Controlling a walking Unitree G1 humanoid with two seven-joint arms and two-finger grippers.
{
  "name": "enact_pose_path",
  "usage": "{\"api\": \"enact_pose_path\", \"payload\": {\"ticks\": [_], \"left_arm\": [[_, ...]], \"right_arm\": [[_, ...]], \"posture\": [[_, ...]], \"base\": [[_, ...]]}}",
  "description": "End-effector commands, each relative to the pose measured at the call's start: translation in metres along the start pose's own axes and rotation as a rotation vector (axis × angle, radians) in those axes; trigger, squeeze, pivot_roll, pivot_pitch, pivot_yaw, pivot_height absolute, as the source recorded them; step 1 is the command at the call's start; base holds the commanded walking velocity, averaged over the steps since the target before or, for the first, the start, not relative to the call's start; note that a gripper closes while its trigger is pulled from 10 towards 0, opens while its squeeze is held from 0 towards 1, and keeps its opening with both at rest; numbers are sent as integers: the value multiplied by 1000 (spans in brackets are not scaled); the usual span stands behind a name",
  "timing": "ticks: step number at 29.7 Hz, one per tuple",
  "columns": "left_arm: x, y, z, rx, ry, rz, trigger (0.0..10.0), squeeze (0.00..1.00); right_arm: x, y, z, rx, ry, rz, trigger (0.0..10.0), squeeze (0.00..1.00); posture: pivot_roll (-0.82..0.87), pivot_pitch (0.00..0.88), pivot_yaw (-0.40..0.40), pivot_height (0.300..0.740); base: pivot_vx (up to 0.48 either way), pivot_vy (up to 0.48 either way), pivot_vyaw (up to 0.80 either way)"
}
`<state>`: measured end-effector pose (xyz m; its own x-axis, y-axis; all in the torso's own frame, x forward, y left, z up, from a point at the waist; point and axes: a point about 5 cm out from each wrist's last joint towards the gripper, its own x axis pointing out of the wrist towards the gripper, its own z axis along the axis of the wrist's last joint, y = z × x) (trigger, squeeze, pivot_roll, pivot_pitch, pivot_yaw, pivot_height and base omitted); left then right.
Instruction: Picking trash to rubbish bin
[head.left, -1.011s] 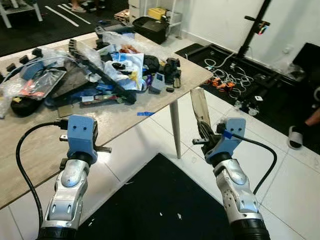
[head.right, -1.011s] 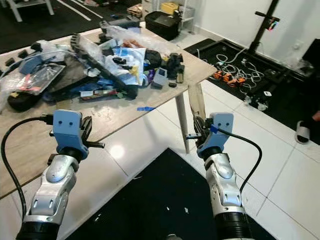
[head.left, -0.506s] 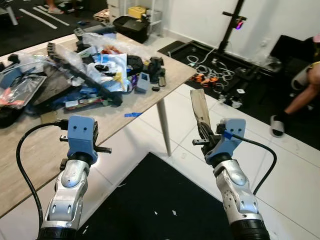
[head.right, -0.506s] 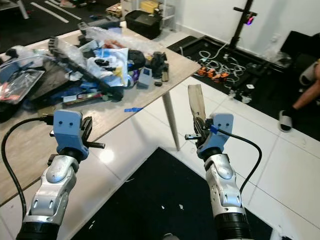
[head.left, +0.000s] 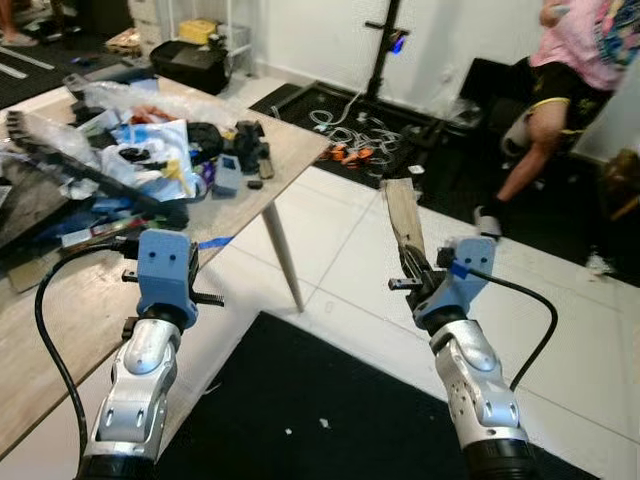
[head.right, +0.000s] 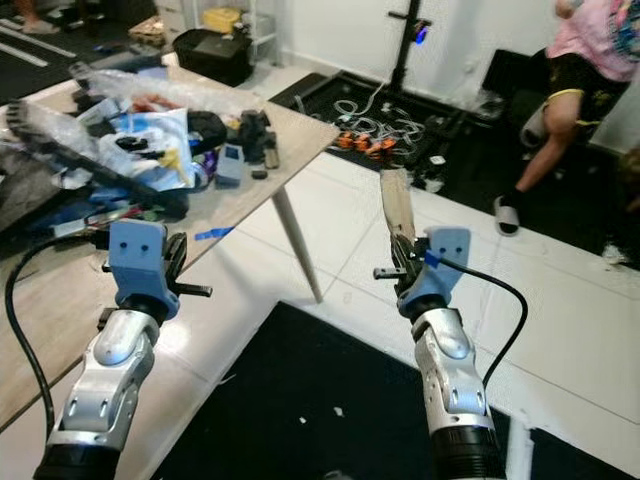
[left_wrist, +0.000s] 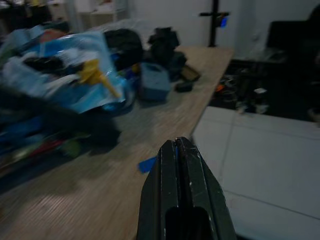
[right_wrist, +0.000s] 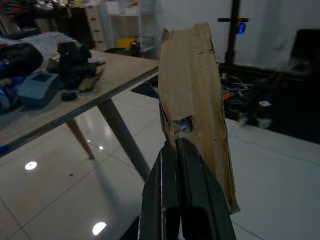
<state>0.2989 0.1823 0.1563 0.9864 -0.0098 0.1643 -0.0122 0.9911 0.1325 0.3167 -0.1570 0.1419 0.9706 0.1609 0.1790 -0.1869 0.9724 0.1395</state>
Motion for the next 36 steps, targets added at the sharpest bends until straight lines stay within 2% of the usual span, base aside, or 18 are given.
{"api": "enact_pose_path", "payload": {"ticks": [1, 24, 36], "left_arm": [[-2, -1, -2, 2, 7, -6, 10000, 0], [-3, 1, -4, 4, 16, -3, 10000, 0], [-9, 3, -16, -3, 53, 4, 10000, 0]], "right_arm": [[-2, -2, -2, 10, 12, -9, 10000, 0], [-3, -2, -5, 8, 21, -9, 10000, 0], [-11, -7, -21, 1, 74, -21, 10000, 0]], "posture": [[34, 107, -37, 740], [35, 108, -40, 740], [39, 95, -42, 740]], "base": [[0, 0, -613], [0, 0, -621], [0, 0, -624]]}}
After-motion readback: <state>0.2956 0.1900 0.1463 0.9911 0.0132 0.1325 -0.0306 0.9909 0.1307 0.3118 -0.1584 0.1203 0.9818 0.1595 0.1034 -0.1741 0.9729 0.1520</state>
